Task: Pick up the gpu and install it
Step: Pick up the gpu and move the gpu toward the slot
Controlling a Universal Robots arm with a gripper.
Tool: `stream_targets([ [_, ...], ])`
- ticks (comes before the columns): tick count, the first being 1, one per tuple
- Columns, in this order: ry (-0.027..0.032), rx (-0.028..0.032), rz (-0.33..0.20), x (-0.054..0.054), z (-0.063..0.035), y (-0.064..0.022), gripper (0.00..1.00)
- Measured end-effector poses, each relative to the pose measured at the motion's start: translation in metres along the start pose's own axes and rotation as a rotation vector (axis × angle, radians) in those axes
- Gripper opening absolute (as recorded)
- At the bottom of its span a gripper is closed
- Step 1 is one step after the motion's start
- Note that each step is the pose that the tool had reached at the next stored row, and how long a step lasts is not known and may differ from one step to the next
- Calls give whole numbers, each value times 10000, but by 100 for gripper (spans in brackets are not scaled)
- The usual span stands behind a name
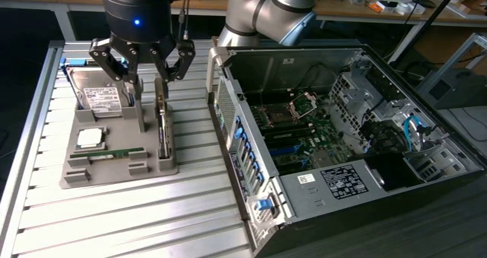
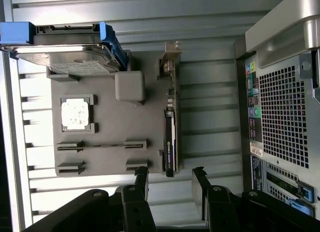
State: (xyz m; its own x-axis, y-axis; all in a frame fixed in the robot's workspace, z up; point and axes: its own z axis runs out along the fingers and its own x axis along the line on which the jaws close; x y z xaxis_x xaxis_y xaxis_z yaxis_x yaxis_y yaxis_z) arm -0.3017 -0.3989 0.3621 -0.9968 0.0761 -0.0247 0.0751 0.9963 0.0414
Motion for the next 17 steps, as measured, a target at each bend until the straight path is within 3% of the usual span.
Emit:
stream_targets([
  [17,0,0,0,2,69,-3,48],
])
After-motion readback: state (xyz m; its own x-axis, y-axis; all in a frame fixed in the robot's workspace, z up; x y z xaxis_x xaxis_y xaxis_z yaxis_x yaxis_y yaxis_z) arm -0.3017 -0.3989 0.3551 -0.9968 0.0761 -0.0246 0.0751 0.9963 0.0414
